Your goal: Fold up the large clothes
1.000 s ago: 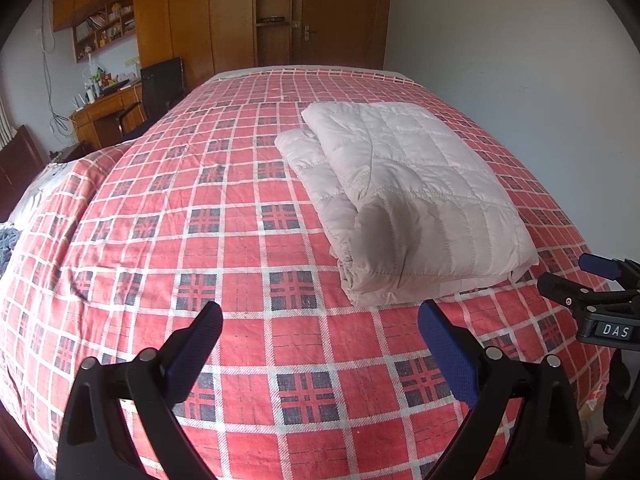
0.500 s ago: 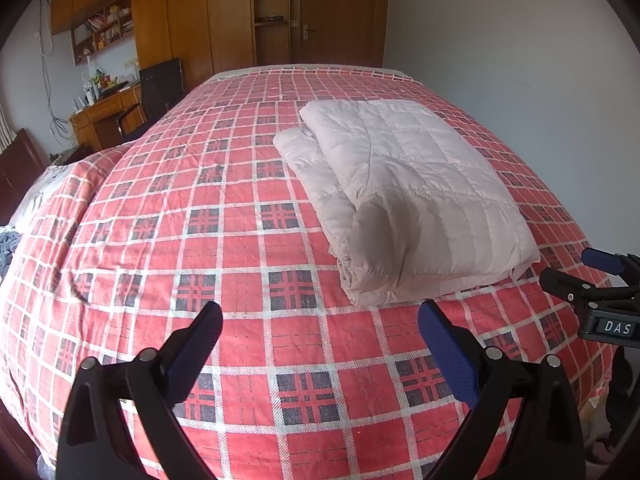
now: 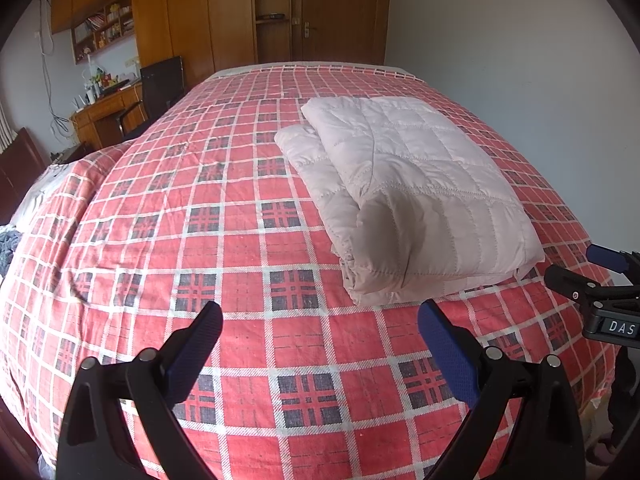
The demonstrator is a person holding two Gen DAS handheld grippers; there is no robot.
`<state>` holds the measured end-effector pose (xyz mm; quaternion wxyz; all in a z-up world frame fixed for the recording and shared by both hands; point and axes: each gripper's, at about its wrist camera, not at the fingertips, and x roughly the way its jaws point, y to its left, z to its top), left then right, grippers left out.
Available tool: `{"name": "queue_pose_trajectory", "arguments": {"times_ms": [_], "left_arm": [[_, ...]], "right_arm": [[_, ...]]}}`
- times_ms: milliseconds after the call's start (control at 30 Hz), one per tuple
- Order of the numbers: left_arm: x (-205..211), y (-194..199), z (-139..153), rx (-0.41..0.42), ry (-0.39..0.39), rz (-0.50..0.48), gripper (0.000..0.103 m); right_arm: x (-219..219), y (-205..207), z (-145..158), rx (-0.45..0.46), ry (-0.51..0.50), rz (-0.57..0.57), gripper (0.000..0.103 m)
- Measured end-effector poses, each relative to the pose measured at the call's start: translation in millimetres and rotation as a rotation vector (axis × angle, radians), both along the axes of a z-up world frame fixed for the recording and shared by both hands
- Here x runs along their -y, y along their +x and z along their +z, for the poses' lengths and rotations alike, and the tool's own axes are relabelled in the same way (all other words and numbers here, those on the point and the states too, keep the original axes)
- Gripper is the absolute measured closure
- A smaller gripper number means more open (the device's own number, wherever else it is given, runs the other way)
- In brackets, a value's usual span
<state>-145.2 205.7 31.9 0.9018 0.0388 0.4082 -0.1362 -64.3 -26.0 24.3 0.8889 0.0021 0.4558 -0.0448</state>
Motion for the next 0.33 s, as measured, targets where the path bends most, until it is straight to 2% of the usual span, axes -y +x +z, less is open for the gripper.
{"name": "queue_pose_trajectory", "arguments": {"times_ms": [333], "left_arm": [[-2.8, 0.0, -1.1, -0.003, 0.0, 0.0, 0.005]], "right_arm": [[-1.0, -1.0, -0.4, 0.001, -0.024, -0.012, 0.003]]}}
